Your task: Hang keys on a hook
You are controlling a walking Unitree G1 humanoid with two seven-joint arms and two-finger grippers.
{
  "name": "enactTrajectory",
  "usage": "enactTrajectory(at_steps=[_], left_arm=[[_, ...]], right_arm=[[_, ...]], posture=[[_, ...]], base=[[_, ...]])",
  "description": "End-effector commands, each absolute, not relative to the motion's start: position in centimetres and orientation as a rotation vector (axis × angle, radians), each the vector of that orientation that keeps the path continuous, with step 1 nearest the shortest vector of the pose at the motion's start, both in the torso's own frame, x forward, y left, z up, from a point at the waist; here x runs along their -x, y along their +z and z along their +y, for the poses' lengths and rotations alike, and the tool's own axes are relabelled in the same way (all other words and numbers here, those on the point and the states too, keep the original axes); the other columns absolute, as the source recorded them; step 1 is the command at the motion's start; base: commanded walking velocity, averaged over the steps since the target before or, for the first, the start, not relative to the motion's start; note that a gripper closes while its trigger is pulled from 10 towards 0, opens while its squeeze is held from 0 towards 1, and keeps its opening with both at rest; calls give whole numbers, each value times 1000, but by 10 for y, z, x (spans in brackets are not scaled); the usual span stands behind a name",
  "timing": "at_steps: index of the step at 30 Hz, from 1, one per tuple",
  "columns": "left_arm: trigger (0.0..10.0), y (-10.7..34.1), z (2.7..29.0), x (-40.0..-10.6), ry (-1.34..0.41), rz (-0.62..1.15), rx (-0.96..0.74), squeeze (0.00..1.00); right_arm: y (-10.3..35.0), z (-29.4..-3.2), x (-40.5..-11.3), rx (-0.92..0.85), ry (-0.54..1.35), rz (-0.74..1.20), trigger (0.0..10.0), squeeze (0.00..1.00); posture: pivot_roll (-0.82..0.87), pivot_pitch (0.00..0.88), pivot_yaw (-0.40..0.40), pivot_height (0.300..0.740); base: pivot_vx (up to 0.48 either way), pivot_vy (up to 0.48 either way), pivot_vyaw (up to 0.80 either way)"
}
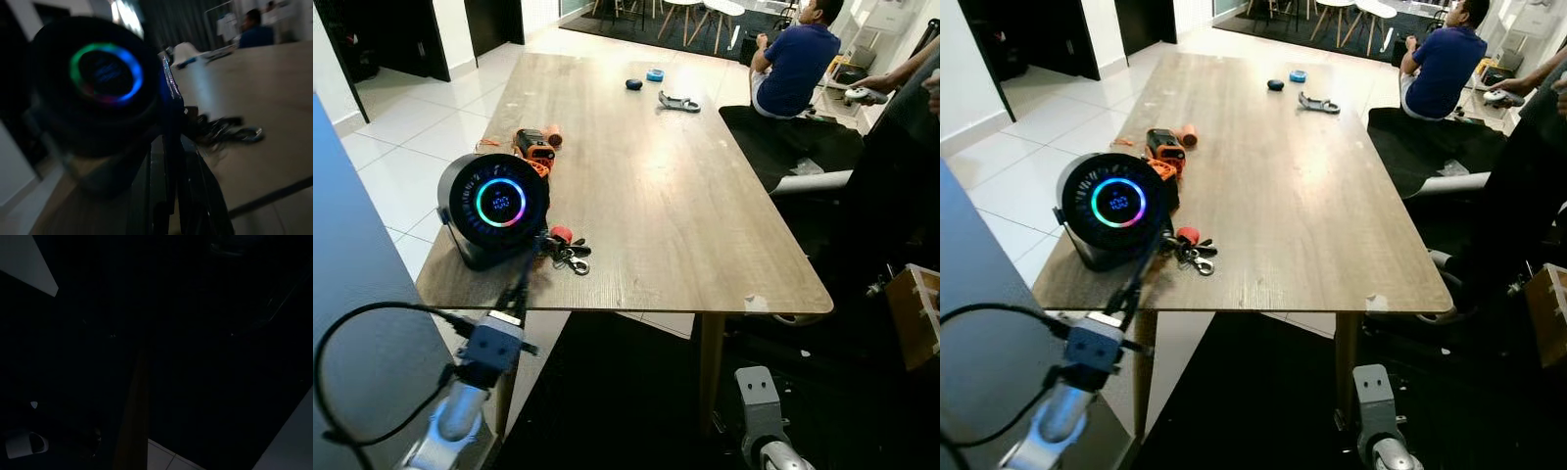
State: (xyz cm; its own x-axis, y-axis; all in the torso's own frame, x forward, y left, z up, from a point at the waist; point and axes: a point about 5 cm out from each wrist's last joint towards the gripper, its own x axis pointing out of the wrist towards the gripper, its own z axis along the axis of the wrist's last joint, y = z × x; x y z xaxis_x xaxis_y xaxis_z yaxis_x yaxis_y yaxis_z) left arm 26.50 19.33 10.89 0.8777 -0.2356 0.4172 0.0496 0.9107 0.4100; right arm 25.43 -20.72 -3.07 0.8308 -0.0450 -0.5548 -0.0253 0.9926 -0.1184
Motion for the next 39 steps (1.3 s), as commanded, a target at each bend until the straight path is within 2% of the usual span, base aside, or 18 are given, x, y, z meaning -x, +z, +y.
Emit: enactTrajectory(at_steps=[1, 7, 10, 14, 18, 35, 39], left_arm=[[10000, 106, 203, -260, -139, -454, -426, 0], [10000, 91, 209, -238, -217, -407, -494, 0], [10000, 90, 203, -233, -274, -414, -510, 0], [10000, 85, 184, -226, -454, -407, -526, 0], [10000, 80, 181, -222, -518, -374, -520, 0], [10000, 60, 211, -181, -680, -262, -625, 0], [10000, 38, 220, -173, -731, -118, -704, 0]], right_arm=[[-37, -211, -245, 121, -25, 629, 10000, 0], [-38, -212, -245, 122, -24, 629, 10000, 0], [-38, -212, -245, 124, -22, 629, 10000, 0], [-37, -211, -245, 126, -18, 629, 10000, 0], [-37, -211, -246, 126, -16, 628, 10000, 0], [-38, -212, -243, 130, -12, 631, 10000, 0], [-38, -211, -244, 131, -8, 633, 10000, 0]], posture=[[78, 115, -65, 740], [76, 120, -68, 740], [77, 120, -71, 740], [77, 120, -71, 740], [75, 118, -70, 740], [81, 110, -75, 740], [85, 99, -77, 740]], base=[[0, 0, 0], [0, 0, 0], [0, 0, 0], [0, 0, 0], [0, 0, 0], [0, 0, 0], [0, 0, 0]])
